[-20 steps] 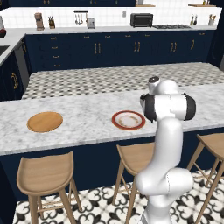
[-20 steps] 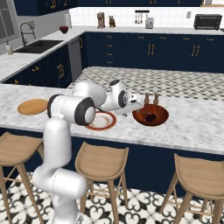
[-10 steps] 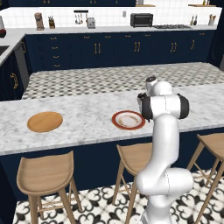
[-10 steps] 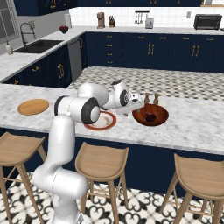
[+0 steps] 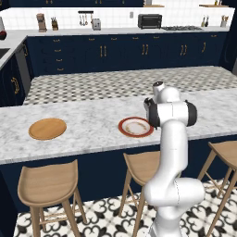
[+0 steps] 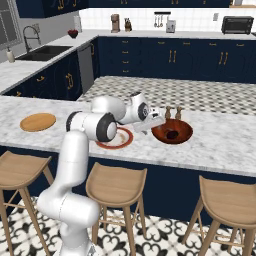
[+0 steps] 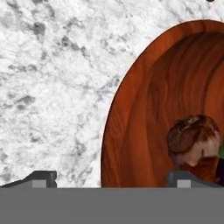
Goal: Pick the chicken drumstick and eggplant from their plates and place them in the bowl. Then put the bowl in the fridge.
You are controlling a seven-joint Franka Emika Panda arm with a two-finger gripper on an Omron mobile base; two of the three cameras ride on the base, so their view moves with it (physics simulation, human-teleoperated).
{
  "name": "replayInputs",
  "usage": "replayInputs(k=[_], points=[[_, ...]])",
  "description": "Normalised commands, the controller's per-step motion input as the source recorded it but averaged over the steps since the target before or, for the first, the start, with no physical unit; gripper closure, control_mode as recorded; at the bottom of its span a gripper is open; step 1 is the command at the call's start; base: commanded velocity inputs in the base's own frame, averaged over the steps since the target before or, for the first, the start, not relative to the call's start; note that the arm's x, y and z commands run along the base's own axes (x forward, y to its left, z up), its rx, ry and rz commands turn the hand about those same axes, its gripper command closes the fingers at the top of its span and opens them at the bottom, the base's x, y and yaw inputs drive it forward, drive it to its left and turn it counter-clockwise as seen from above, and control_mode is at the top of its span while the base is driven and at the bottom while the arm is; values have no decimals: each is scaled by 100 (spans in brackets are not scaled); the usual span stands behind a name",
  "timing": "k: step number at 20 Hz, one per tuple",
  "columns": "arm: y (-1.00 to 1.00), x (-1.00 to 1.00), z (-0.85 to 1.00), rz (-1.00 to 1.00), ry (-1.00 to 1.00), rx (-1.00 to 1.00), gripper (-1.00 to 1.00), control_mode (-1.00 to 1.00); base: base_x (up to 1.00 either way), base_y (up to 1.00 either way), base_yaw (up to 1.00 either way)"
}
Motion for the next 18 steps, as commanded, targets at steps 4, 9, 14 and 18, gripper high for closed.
replayInputs(k=[4,9,14,18], points=[[-17,1,-13,0,1,0,-100,-100,0,0,0],[-7,0,-20,0,0,0,-100,-100,0,0,0],[0,0,-7,0,0,0,100,-100,0,0,0],[0,0,0,0,0,0,100,-100,0,0,0]])
